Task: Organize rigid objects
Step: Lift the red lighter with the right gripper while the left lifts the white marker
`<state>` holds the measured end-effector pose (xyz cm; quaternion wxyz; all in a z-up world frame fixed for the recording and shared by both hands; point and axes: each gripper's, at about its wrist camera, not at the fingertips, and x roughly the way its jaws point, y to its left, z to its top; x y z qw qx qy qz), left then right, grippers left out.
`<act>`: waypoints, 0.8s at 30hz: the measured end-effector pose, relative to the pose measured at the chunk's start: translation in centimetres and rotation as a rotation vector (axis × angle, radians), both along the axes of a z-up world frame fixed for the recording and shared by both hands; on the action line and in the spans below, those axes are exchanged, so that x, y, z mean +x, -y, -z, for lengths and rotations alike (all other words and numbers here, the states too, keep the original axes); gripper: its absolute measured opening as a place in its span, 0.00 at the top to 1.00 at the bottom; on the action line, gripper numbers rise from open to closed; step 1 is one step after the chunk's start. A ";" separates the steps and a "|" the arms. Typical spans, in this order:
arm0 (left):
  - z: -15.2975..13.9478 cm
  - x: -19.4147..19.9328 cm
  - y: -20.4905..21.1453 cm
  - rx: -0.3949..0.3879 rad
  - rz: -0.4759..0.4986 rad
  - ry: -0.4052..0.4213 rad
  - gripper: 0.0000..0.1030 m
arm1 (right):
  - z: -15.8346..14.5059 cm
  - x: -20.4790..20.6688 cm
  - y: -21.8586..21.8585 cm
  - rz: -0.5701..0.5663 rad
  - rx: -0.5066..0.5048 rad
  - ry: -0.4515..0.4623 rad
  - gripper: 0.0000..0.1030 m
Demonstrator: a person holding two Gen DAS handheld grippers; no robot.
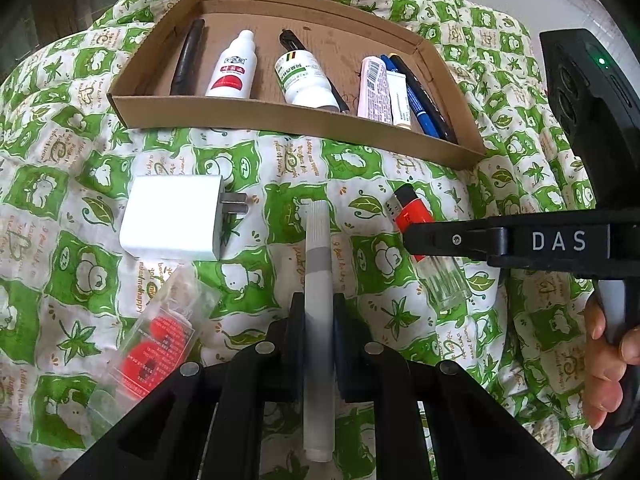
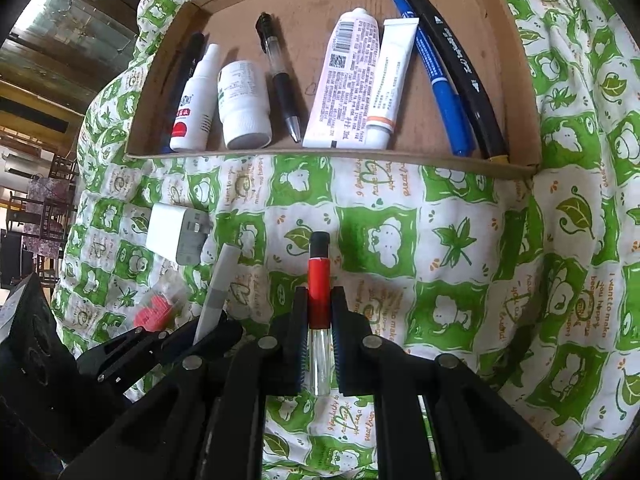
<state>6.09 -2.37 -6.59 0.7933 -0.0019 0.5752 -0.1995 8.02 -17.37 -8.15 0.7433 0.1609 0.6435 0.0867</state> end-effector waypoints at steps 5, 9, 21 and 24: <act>-0.2 -0.1 -0.2 -0.001 -0.004 0.001 0.89 | -0.5 0.0 0.1 0.000 0.009 0.009 0.90; -0.6 -0.1 -0.3 -0.003 -0.006 0.010 0.89 | -0.9 -0.1 0.3 0.002 0.021 0.019 0.90; -2.7 0.9 -0.8 -0.023 -0.048 0.026 0.89 | -4.2 0.3 2.0 0.029 0.045 0.109 0.90; -4.0 1.1 -0.7 -0.027 -0.051 0.045 0.89 | -4.9 0.3 2.7 0.045 0.055 0.123 0.90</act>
